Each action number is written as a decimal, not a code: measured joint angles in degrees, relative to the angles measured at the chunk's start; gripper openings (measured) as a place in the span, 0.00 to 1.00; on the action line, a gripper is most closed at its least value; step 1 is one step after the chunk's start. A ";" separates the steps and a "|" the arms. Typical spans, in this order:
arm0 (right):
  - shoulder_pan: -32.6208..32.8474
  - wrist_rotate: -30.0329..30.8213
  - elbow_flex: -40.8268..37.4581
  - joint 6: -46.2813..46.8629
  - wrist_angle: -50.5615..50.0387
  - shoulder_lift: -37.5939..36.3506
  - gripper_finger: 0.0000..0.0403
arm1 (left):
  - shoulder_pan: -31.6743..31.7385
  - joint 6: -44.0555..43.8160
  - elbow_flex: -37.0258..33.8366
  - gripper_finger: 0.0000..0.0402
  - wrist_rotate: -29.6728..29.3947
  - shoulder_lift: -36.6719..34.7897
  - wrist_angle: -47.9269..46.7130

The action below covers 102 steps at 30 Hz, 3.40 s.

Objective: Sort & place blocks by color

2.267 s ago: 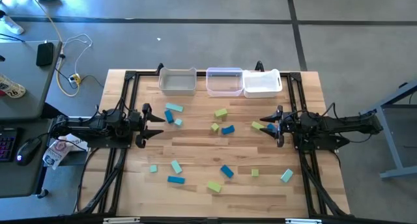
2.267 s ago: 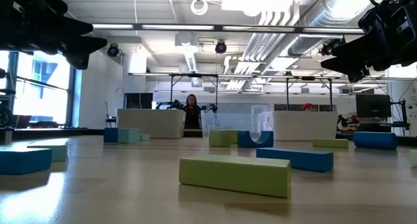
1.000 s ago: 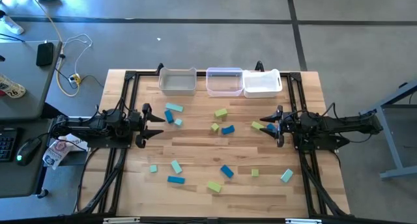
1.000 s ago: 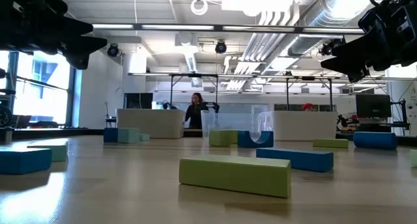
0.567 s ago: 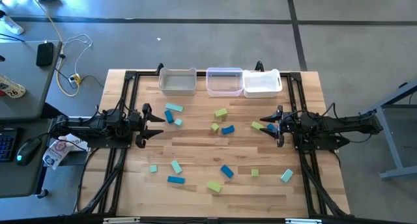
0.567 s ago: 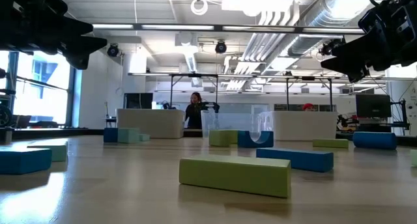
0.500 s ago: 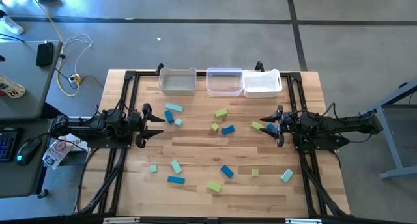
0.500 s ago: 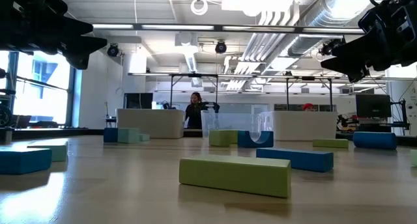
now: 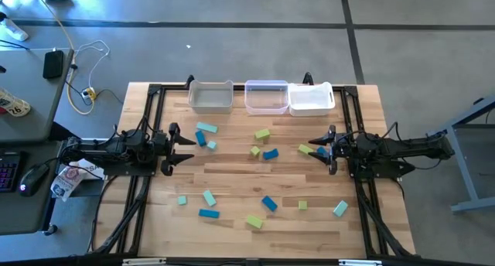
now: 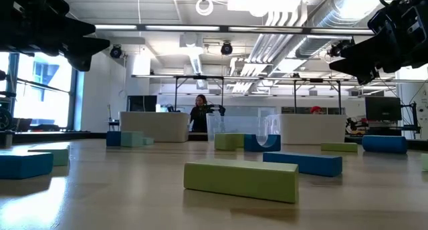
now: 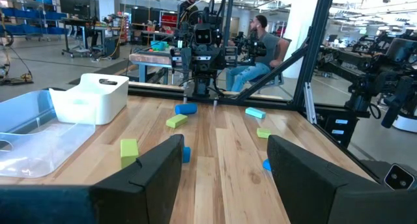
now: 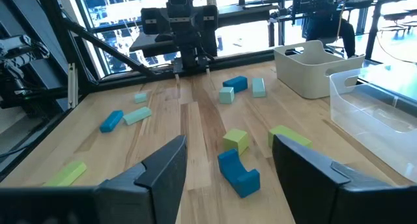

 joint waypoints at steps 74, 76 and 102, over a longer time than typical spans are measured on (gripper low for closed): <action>0.00 0.00 -0.02 0.01 -0.01 0.01 0.53 | 0.01 0.00 0.02 0.53 -1.29 -0.02 0.81; 0.00 -0.01 0.01 0.00 0.00 0.01 0.53 | 0.01 0.00 0.02 0.53 -1.31 -0.02 0.81; 0.00 -0.02 0.01 -0.01 0.01 0.02 0.53 | 0.27 15.29 3.70 0.53 -7.54 0.62 10.19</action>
